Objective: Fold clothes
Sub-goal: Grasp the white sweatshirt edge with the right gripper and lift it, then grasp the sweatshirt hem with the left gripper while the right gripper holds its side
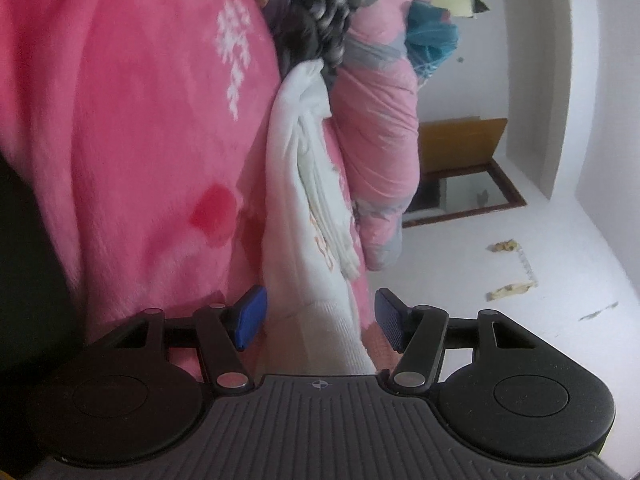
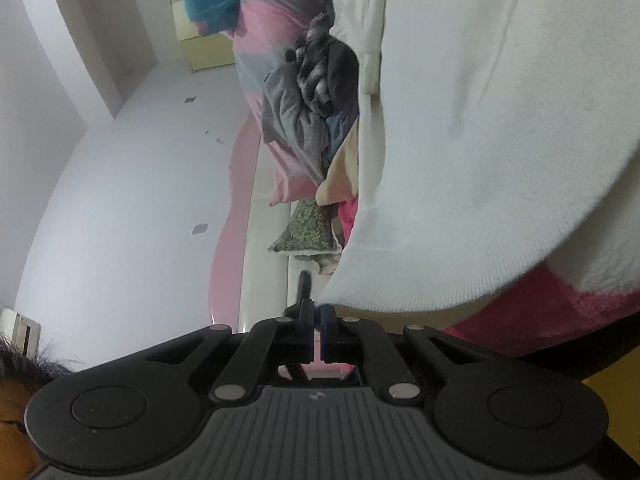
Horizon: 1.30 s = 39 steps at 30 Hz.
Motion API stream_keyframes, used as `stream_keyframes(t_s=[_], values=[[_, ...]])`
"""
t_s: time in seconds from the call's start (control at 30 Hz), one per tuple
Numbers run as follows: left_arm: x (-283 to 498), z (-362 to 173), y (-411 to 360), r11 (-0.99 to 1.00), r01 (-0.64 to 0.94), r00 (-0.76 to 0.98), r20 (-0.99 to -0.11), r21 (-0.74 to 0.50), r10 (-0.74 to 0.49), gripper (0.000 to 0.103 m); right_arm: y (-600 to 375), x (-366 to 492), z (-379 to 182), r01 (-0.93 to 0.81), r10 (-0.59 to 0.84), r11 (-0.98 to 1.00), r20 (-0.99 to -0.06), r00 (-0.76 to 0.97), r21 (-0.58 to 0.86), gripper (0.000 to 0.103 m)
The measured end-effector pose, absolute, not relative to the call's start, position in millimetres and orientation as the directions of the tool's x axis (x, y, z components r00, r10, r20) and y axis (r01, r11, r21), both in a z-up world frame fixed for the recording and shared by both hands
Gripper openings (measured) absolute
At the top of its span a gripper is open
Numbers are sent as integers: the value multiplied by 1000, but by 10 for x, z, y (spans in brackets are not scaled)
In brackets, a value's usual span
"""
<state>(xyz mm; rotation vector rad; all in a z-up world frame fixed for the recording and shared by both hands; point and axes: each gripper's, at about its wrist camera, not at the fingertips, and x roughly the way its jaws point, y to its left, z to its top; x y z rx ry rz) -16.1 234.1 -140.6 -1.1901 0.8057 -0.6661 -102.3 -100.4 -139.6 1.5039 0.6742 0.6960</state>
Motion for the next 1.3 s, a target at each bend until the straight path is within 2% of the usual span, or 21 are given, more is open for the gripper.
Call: stream_keyframes(t_s=[0.13, 0.27, 0.33, 0.43, 0.6, 0.63, 0.7, 0.73, 0.77, 0.87, 0.9, 0.93, 1.03, 1.1, 1.13, 1.3], values=[[-86, -1416, 2260, 251, 24, 538, -199, -968, -819, 63, -913, -975, -1341, -25, 792, -22, 33, 609, 999, 2], [-60, -1445, 2190, 314, 16, 521, -260, -949, -813, 59, -849, -973, -1345, -42, 824, 10, 16, 567, 999, 2], [-69, -1451, 2173, 351, 15, 522, -292, -936, -801, 49, -790, -970, -1312, -60, 850, 67, -25, 527, 996, 2], [-94, -1423, 2152, 415, 29, 525, -339, -909, -781, 40, -667, -1002, -1146, -136, 882, 231, -149, 446, 963, 4], [-163, -1313, 2058, 541, 105, 529, -413, -835, -741, 39, -778, -1174, -805, -289, 851, 433, -282, 442, 854, 8], [-174, -1292, 2039, 557, 119, 528, -423, -822, -736, 42, -883, -1220, -743, -301, 831, 469, -299, 469, 831, 10], [-186, -1258, 2003, 582, 147, 527, -435, -800, -730, 46, -1141, -1335, -635, -304, 781, 537, -328, 532, 787, 25], [-192, -1240, 1985, 594, 160, 527, -441, -788, -727, 47, -1284, -1400, -595, -292, 752, 567, -339, 566, 771, 29], [-199, -1219, 1960, 616, 171, 531, -455, -769, -715, 46, -1447, -1465, -559, -271, 718, 596, -349, 602, 756, 31], [-253, -1170, 1936, 680, 182, 555, -497, -710, -667, 32, -1964, -1643, -454, -187, 592, 680, -380, 711, 709, 31], [-275, -1152, 1937, 700, 183, 564, -509, -691, -650, 25, -2137, -1684, -420, -149, 536, 709, -390, 748, 689, 32], [-285, -1158, 1955, 702, 178, 563, -514, -689, -647, 22, -2317, -1738, -388, -111, 481, 736, -400, 780, 668, 33], [-306, -1191, 1988, 699, 166, 556, -520, -695, -649, 22, -2832, -1863, -302, 27, 293, 802, -432, 853, 597, 40], [-324, -1187, 1969, 705, 172, 554, -524, -688, -647, 25, -3161, -1894, -252, 129, 172, 818, -452, 875, 560, 53], [-328, -1179, 1951, 709, 175, 554, -527, -683, -644, 26, -3309, -1894, -244, 173, 125, 814, -457, 880, 554, 55], [-339, -1128, 1861, 739, 187, 561, -547, -647, -621, 26, -3924, -1741, -352, 251, 62, 779, -469, 881, 575, 60]])
